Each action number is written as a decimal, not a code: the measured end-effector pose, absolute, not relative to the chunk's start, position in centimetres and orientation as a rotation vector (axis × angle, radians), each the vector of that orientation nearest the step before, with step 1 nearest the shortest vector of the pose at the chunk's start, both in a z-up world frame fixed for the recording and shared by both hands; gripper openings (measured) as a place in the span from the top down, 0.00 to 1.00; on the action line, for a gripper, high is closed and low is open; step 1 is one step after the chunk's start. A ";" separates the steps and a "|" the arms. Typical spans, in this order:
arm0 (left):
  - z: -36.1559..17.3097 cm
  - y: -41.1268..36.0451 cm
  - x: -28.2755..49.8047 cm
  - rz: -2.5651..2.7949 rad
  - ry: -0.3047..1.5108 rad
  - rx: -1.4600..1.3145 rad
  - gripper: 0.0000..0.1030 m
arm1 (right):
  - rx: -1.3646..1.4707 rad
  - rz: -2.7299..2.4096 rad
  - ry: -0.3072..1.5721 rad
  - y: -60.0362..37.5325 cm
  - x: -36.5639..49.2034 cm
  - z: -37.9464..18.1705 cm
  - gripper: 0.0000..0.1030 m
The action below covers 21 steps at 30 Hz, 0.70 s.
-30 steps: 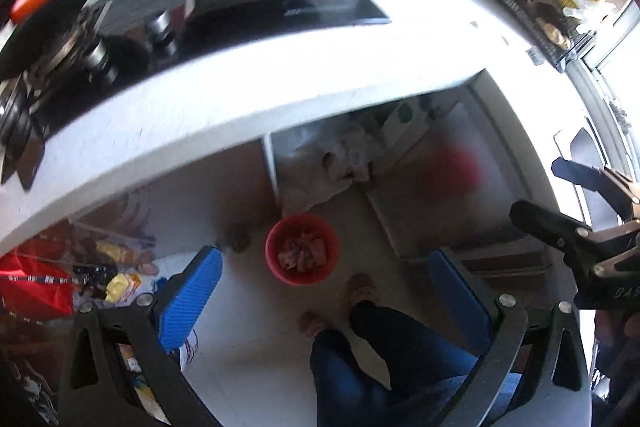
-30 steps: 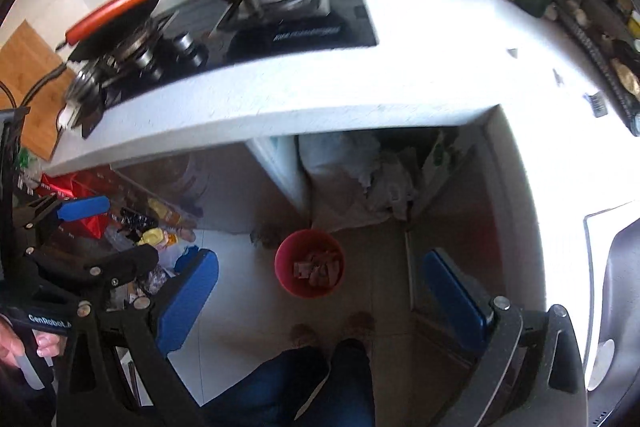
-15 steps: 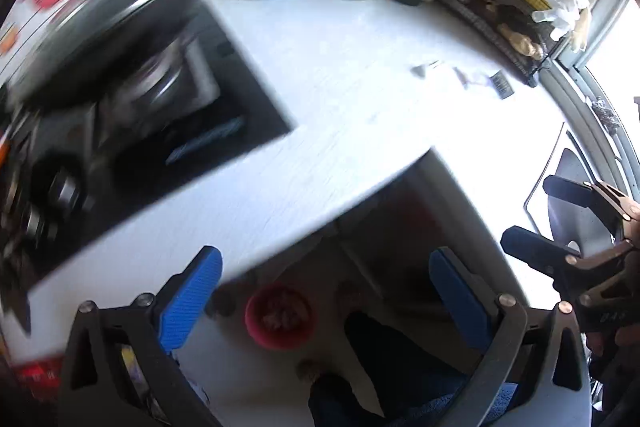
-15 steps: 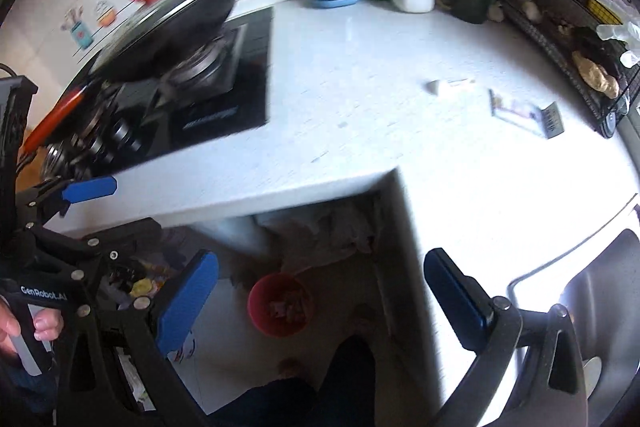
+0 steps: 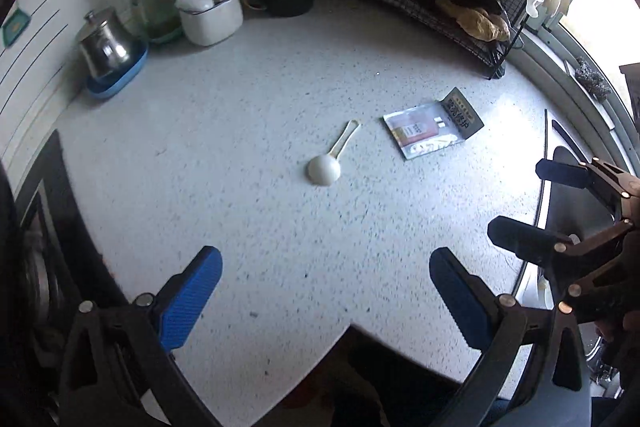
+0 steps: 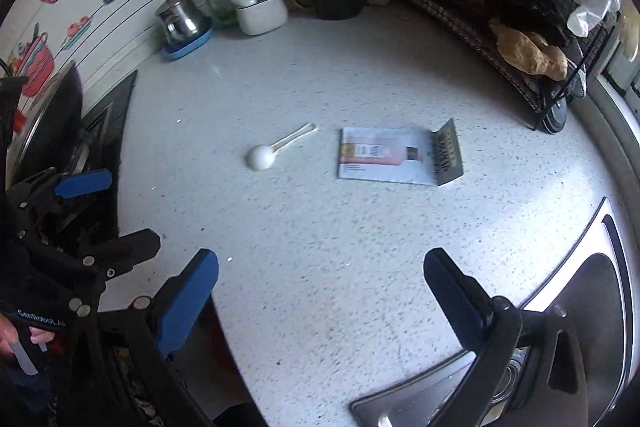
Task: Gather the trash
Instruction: 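Grasp the white measuring spoon by its handle with the left gripper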
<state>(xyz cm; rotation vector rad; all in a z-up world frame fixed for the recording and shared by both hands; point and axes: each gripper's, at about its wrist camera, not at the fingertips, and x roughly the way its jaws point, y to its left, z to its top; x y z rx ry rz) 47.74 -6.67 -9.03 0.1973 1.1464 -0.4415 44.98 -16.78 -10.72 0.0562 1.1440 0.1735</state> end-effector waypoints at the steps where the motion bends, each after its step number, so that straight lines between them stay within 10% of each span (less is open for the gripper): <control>1: -9.4 -7.4 48.6 -0.459 1.153 0.206 0.00 | 0.070 0.158 1.151 -17.4 45.6 -11.0 0.00; 16: -17.0 -13.1 56.9 -0.599 1.270 0.355 0.01 | 0.159 0.024 1.269 -21.9 50.0 -16.2 0.00; 21: -17.8 -14.2 57.5 -0.588 1.261 0.414 0.17 | 0.187 0.013 1.284 -22.2 50.7 -17.0 0.00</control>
